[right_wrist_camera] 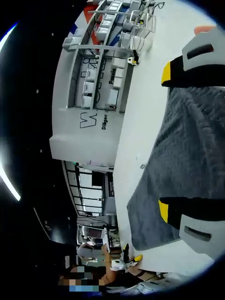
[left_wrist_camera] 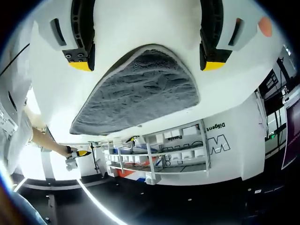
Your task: Open the folded towel by lifting each exposed corner and separating the folded layers until the towel lies flat within the target outline without major curled edges
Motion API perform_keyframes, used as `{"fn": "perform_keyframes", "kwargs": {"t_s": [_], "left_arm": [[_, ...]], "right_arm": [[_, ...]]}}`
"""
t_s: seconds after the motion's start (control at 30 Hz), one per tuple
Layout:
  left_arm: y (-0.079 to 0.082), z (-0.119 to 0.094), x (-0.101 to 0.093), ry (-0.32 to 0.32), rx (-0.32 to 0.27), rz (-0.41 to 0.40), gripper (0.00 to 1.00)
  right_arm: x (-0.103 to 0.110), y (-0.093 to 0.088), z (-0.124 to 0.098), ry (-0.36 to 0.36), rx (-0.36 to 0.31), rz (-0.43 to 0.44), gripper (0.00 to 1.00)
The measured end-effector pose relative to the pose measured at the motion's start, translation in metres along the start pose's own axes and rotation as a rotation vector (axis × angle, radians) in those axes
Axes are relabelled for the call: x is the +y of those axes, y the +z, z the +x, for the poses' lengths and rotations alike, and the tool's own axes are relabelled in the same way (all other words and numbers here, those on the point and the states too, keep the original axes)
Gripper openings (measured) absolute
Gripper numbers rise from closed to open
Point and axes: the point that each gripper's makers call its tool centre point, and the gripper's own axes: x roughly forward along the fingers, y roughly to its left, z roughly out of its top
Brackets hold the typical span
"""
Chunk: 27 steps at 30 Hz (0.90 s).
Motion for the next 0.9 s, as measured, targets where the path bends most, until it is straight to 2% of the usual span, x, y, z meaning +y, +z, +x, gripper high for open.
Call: {"fn": "perform_keyframes", "kwargs": {"t_s": [0.13,0.4,0.73,0.9], "left_arm": [[0.001,0.000,-0.002,-0.010,-0.005,0.006,0.91],[-0.001,0.000,-0.003,-0.016,-0.003,0.015,0.91],[-0.003,0.000,-0.003,-0.020,0.001,0.019,0.91],[-0.004,0.001,-0.002,-0.018,0.006,0.020,0.91]], "right_arm": [[0.002,-0.009,-0.031,-0.020,-0.011,0.009,0.99],[0.013,-0.034,-0.066,-0.057,0.019,0.002,0.99],[0.030,-0.059,-0.084,-0.041,0.041,0.043,0.99],[0.031,-0.071,-0.082,-0.032,0.087,0.041,0.99]]}}
